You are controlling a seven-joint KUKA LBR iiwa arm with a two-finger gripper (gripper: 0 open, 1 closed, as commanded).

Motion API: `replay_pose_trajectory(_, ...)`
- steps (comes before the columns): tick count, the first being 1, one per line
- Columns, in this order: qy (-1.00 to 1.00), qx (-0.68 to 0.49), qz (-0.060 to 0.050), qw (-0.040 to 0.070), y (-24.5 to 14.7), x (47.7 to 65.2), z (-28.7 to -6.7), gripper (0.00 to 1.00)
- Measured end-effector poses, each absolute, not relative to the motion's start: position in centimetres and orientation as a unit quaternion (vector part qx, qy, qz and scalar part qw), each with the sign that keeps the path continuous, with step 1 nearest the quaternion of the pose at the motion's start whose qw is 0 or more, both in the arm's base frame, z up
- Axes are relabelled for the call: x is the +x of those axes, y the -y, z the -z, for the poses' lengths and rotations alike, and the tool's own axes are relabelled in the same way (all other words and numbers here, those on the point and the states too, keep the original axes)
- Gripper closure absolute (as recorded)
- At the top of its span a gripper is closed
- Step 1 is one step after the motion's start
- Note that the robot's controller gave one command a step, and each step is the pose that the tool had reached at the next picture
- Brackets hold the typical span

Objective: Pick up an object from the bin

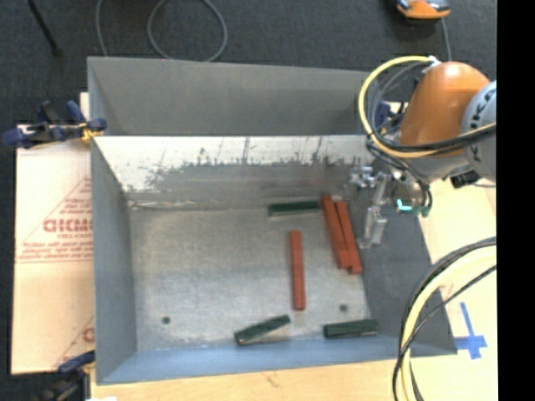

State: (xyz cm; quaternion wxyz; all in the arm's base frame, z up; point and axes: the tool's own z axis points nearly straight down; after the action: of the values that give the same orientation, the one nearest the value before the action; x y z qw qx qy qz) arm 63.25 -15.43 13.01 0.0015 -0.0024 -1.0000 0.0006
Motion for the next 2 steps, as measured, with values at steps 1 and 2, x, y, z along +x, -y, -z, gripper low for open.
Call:
replay_pose_trajectory(1, 0.972, 0.233, -0.001, -0.002, 11.3, 63.2, -8.3, 0.0)
replay_pose_trajectory(2, 0.836, 0.549, 0.005, -0.001, 12.9, 63.7, -8.7, 0.0)
